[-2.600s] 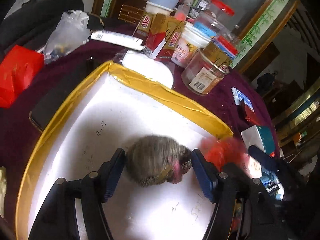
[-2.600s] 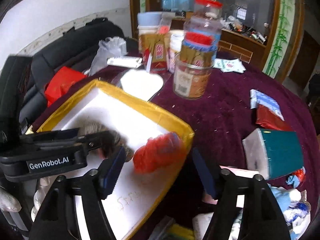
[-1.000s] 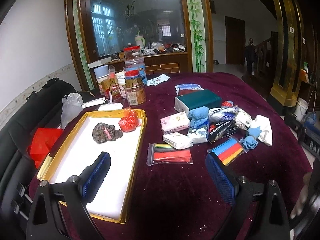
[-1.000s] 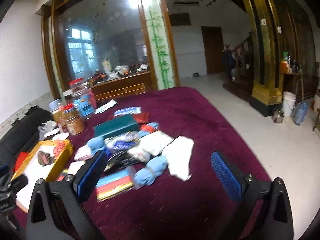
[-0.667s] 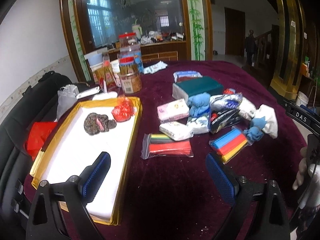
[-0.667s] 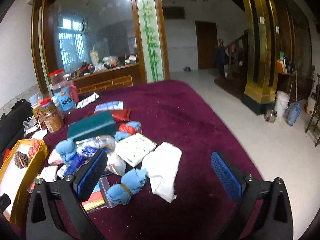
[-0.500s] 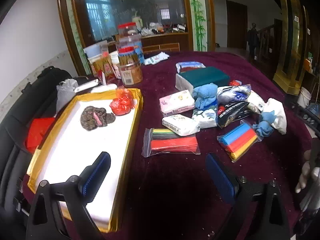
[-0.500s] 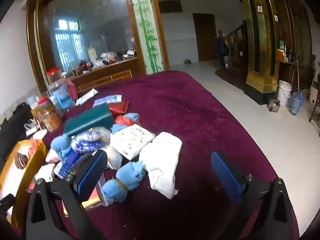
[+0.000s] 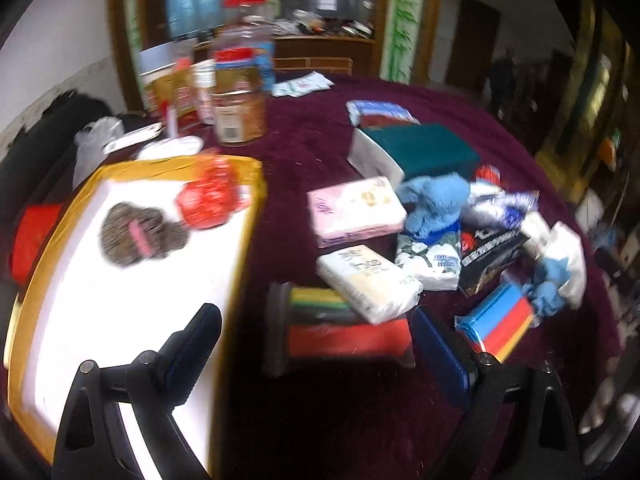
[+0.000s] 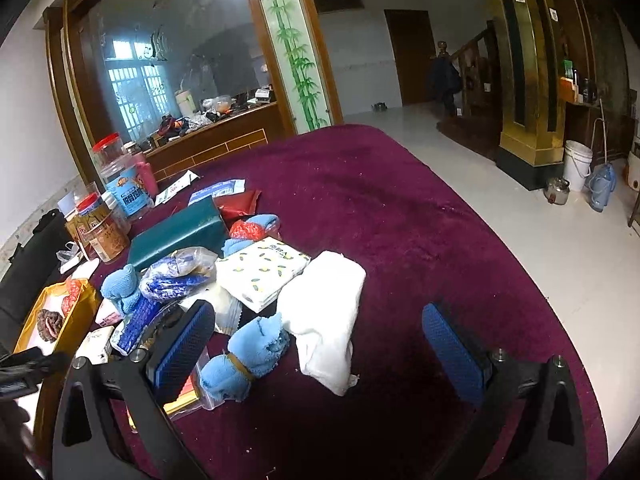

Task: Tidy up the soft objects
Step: 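Grasp the red-yellow-green striped packet in plastic with the left tool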

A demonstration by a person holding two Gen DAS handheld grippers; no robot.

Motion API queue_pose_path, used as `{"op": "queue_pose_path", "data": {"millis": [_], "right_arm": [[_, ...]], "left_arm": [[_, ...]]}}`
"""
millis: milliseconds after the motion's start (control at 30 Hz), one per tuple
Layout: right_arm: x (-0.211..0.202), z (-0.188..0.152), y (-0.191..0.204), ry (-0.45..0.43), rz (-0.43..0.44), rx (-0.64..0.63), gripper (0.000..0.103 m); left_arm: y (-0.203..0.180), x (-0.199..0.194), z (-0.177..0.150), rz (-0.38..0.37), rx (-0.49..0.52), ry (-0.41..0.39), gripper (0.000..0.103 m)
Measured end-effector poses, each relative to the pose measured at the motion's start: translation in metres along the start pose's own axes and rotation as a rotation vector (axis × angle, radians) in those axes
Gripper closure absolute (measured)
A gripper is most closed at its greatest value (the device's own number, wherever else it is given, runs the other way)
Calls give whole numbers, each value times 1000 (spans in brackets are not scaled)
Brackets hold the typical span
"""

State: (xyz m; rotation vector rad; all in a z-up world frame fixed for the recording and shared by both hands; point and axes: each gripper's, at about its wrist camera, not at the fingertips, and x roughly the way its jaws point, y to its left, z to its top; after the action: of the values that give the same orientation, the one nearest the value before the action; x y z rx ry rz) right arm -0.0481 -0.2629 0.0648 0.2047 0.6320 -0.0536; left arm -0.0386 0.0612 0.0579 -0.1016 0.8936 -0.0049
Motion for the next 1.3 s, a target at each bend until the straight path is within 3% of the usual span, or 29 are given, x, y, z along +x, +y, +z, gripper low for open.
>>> {"op": "queue_pose_path", "data": {"millis": [100,200,267,333,367,400,433,467,600,700,800,833,867,900,933,967,1167,1200,1233,1300], "right_arm": [[2,-1,0,12,3,2,0],[3,-1,-1,21,4,3,0],[4,-1,-1,27,3,4,0],[5,-2,0,32,6,5,0],[6,-2,0,35,7,4,0],[6,-2,0,36,8,4,0],[6,-2,0,37,8,5,0],[6,-2,1,36,8,5,0],[8,-3,1,43,4,7,0],[10,-3,0,52,2,12,0],[11,-3,0,53,-11,15,0],[12,-4,0,55,-19,13,0],[12,-4,-1,57,-24,14,0],[13,-4,-2,60,-25,16,0],[13,-4,-3,61,-25,19,0],[14,-4,-4,64,-25,24,0],[14,-5,-4,69,-16,27,0],[13,-5,-4,67,-17,27,0],[13,-5,-5,67,-17,28,0],[12,-4,-6,65,-20,33,0]], "left_arm": [[-18,26,5,9,83,29,5],[-33,55,2,28,160,126,5],[-38,69,-7,-23,171,217,5],[-47,57,-13,-57,221,203,9],[-50,50,-16,-96,237,211,9],[-50,41,-21,-249,219,271,9],[-51,34,-26,-330,202,297,9],[-52,25,-28,-352,205,293,9],[-56,-5,-33,-243,281,159,9],[-63,-6,-32,-194,324,112,9],[-93,3,-38,-83,538,-4,8],[-105,11,-43,-47,617,-10,13],[-109,19,-44,-34,649,8,32],[-108,17,-42,-52,622,-19,52],[-107,19,-38,-98,583,51,63],[-104,16,-34,-136,539,78,66],[-85,-25,-53,-237,436,126,61],[-85,-30,-57,-238,432,121,57],[-85,-32,-59,-231,427,111,42],[-88,-28,-61,-200,422,95,37]]}}
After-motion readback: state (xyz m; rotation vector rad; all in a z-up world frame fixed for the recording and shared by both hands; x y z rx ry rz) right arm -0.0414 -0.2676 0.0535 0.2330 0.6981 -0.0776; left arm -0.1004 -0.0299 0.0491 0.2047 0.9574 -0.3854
